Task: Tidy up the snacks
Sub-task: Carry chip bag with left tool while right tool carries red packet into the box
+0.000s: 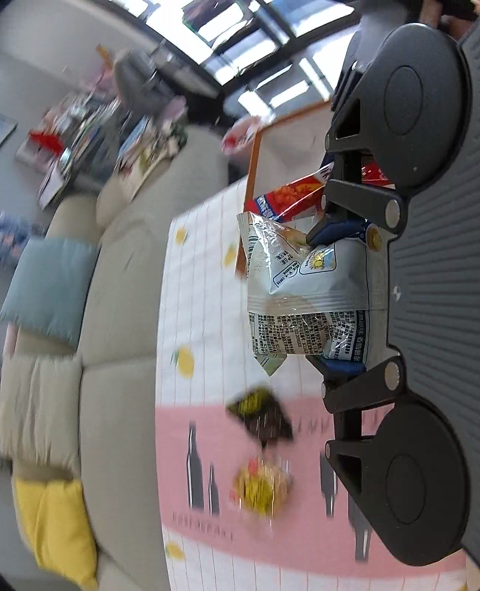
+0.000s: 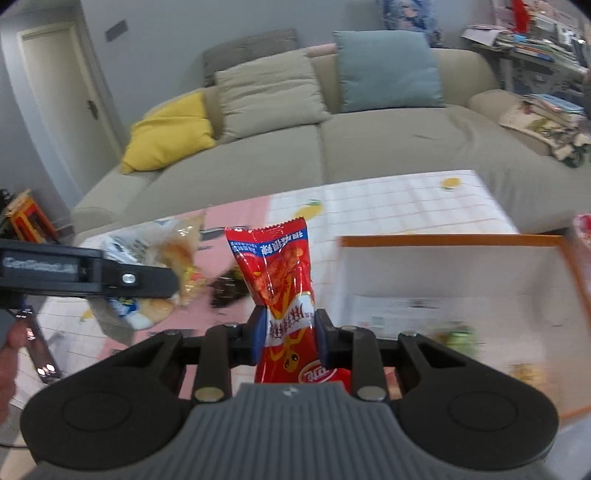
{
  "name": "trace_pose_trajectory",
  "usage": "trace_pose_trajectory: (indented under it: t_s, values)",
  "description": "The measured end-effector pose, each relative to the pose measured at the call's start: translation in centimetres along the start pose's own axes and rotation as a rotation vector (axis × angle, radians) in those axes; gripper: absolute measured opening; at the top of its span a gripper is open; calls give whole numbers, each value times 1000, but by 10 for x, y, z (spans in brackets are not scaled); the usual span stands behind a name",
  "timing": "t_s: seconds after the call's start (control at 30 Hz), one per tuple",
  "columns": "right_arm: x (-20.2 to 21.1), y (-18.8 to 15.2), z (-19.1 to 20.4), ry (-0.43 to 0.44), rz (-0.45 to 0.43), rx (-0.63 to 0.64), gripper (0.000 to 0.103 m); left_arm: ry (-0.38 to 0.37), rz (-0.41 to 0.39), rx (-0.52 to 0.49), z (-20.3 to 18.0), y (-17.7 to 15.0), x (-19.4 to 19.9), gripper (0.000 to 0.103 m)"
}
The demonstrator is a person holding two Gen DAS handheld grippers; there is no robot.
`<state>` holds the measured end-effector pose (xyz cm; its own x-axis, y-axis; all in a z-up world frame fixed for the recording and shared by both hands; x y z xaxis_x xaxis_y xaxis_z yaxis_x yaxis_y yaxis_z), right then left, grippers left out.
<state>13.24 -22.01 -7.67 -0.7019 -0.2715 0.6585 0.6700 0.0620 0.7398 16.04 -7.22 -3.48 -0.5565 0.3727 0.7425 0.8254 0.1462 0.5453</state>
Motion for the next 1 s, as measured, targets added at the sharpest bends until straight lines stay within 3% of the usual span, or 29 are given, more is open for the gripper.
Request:
trace_pose_trajectory:
  t_s: [0.33,0.57,1.0]
  values:
    - [35,-9,-103,-133,114,19,26,-61,144,-87,-77,-4,-69,68]
    - [2,-19,-163,-171,267,-15,26,18,247,-149,-103,-12,-132,68]
    - [-78,-16,-207,-183,453,128,26,107,359,-195,-119,-14,-210,68]
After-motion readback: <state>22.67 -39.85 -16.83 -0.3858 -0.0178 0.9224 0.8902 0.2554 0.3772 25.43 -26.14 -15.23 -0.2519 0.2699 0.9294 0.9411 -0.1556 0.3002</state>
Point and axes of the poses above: each gripper's, at about its wrist camera, not at the fingertips, and x roughly against the way its jaws point, z to its left, y to its top, the point moved 6 cm from there along -x, roughly the way its jaws point, and after that the axes turned 8 degrees about x, right-handed, at the moved point
